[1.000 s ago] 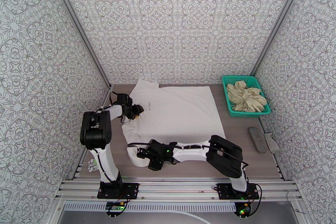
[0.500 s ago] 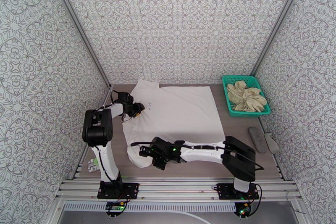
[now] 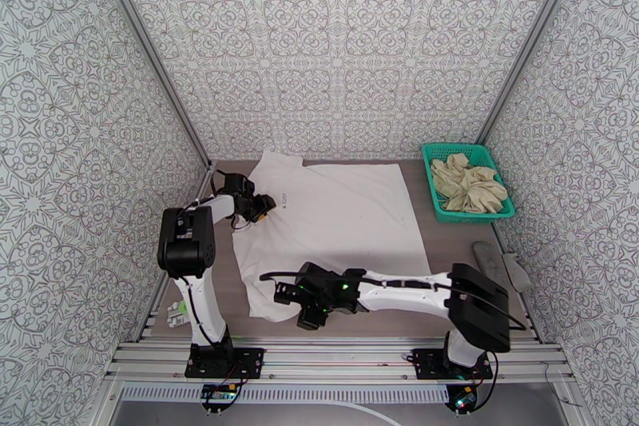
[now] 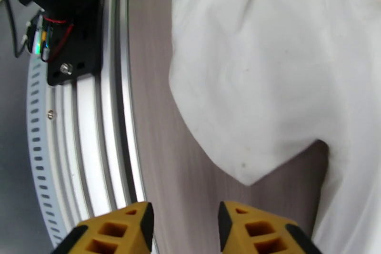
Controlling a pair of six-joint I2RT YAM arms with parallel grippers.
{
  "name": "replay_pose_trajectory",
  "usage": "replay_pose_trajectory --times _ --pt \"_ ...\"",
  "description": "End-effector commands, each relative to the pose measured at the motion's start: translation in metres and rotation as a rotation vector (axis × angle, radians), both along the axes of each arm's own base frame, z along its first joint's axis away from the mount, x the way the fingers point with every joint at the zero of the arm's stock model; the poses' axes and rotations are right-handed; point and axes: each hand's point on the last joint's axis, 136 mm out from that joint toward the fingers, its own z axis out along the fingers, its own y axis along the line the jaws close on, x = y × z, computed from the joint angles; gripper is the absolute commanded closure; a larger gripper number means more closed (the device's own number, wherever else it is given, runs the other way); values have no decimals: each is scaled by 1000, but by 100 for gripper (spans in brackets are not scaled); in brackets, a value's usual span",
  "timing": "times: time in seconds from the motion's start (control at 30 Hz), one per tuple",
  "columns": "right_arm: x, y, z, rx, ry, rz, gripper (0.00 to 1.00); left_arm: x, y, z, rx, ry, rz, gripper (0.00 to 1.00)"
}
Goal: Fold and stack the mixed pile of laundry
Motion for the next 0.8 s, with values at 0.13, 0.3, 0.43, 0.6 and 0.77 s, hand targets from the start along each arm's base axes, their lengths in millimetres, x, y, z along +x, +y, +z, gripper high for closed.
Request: replay_pose_trajectory --times 0.13,0.3,0.43,0.6,0.77 --pt "104 -71 28 54 9 -567 54 -29 10 84 179 -92 -24 43" --pt "177 -175 13 -64 8 -1006 52 -75 11 69 176 -59 33 43" --pt "204 -243 -11 -151 122 -1249 52 -101 7 32 150 41 46 44" --pt "204 -284 -38 -198 228 -1383 52 -140 18 -2 135 126 148 48" --pt "198 -300 -55 -214 272 -1433 52 -178 35 -23 104 204 261 50"
